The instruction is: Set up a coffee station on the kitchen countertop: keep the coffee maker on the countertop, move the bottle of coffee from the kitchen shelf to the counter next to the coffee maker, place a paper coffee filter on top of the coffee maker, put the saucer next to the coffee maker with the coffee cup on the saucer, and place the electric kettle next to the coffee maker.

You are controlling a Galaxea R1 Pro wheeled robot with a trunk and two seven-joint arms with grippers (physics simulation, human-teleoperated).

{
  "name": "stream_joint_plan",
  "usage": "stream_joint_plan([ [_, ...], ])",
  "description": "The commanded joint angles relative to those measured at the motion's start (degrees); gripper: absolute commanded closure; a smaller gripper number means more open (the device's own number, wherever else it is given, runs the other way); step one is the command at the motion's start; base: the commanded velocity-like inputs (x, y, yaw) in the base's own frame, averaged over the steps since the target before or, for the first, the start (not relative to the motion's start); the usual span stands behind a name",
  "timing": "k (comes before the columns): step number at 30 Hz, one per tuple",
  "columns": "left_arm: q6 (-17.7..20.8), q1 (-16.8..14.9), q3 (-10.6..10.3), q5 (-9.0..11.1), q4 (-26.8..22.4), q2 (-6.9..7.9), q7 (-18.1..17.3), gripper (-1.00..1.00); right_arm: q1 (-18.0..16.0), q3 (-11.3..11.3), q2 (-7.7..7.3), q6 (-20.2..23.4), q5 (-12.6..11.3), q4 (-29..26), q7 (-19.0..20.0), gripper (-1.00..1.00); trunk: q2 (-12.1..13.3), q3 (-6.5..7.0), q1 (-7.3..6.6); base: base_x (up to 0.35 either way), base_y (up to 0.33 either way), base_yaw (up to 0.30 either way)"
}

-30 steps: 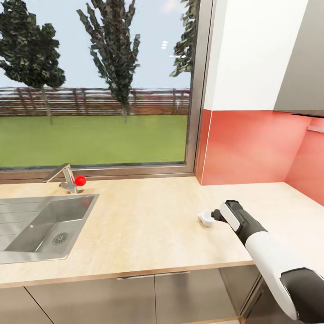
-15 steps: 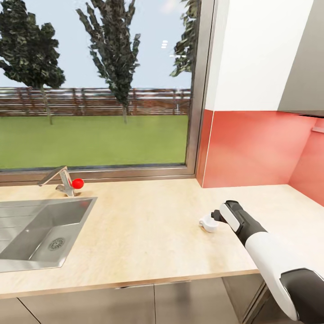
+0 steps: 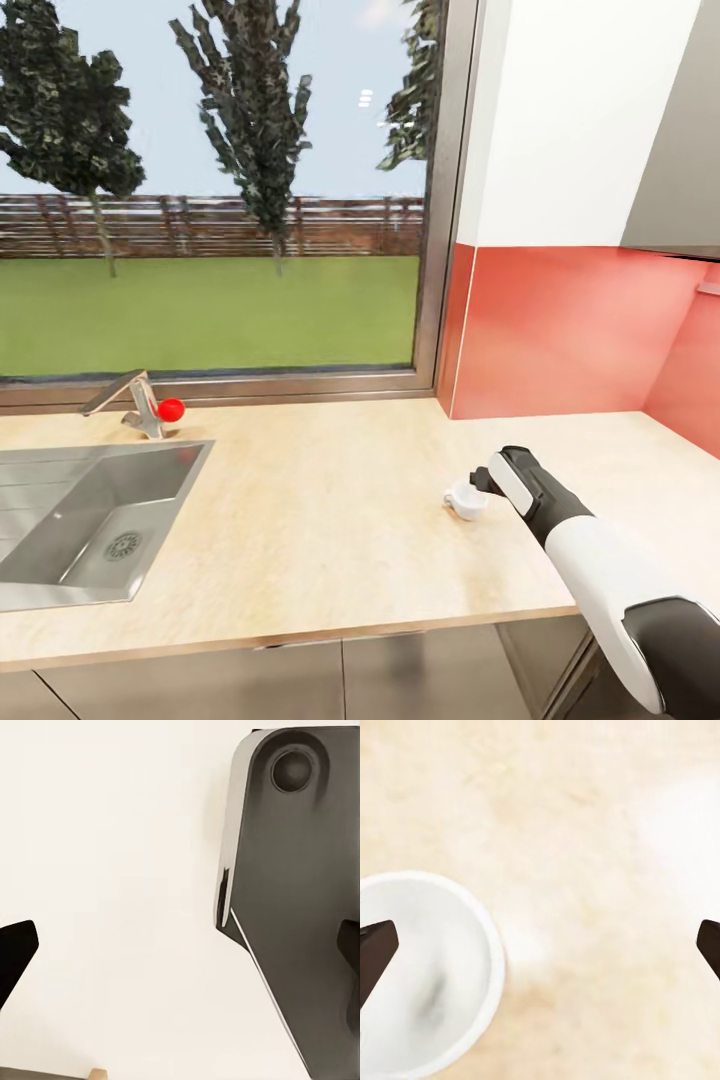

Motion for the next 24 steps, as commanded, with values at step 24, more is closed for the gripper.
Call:
stream_joint_plan([
  [24,-0.1,0.0,0.4,-0.5,0.0,0.00,0.1,-1.00,0.1,0.6,0.35,0.1,-0.7,2.5,-0.4,-1.00,-0.1,-0.12,0.04,0.004,0.000,0.000],
])
